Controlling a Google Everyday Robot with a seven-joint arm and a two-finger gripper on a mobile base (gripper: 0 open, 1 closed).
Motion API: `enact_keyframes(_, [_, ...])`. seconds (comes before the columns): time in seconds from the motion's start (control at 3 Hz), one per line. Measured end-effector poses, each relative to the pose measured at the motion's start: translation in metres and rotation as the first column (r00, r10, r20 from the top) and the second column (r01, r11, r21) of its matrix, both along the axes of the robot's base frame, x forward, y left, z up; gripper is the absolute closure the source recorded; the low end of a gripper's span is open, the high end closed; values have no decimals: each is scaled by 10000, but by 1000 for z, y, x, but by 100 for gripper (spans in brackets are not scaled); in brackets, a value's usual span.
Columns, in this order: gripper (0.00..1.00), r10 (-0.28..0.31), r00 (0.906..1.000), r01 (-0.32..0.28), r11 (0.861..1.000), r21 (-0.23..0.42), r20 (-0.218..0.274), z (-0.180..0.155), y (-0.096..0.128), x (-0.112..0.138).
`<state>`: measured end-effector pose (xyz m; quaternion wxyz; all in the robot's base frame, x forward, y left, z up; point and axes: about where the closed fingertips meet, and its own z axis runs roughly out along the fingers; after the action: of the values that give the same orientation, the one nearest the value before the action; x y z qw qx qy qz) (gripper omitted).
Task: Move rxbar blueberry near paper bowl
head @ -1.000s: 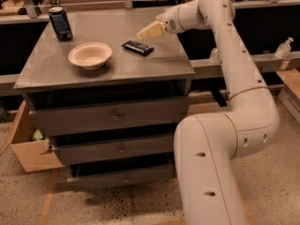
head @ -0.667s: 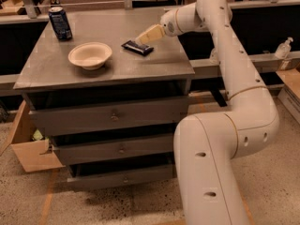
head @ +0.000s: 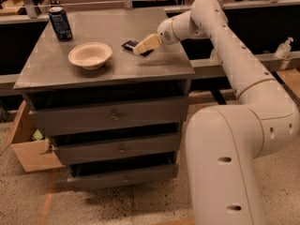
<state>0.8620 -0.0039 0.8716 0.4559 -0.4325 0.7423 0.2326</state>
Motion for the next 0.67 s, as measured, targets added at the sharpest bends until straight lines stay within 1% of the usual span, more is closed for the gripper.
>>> enact_keyframes(0.33, [0, -384, 9976, 384, 9993, 4, 570, 16, -6, -13])
enact_keyframes(0.67, [4, -663, 9962, 666, 9978, -33, 559, -1, -4, -28])
